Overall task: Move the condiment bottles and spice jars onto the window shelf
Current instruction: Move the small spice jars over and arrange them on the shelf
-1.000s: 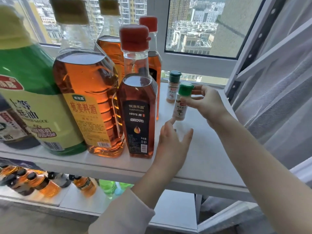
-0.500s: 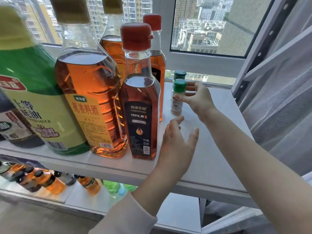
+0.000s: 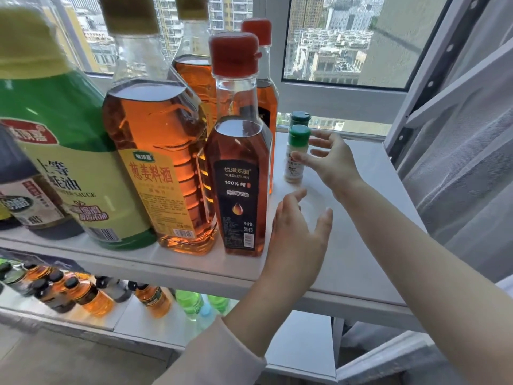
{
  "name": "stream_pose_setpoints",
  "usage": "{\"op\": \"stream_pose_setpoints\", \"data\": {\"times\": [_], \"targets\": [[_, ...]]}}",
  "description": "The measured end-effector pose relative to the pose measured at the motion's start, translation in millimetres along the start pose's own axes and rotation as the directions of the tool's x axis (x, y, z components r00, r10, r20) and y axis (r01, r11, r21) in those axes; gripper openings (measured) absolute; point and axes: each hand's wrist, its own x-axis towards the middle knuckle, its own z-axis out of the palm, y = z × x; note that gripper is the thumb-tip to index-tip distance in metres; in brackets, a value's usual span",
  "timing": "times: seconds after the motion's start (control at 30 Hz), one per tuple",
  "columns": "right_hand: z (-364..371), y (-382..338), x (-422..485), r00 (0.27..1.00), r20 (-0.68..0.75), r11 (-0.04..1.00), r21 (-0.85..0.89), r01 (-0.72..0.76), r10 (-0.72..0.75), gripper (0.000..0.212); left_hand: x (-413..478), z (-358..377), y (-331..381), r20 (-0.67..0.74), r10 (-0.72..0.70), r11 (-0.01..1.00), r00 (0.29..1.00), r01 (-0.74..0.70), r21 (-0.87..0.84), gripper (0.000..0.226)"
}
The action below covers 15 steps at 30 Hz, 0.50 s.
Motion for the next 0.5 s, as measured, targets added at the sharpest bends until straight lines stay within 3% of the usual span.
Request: {"op": "stream_pose_setpoints", "data": {"times": [0.23,0.5], "targets": [[-30,-2,-95,0.982,-0.186,0.997,-0.068,-0.032,0.019,0.054,-46,-13,-1,0.06,0.135,0.989,0.989,-0.138,0.052,0.048],[-11,-11,-274,0.945,-0.315,0.941,-0.338,-0.023,-0.09,0.048,-145,-75,-54,0.171,0.376,0.912,0.911,-0.397,0.106,0.048]]}}
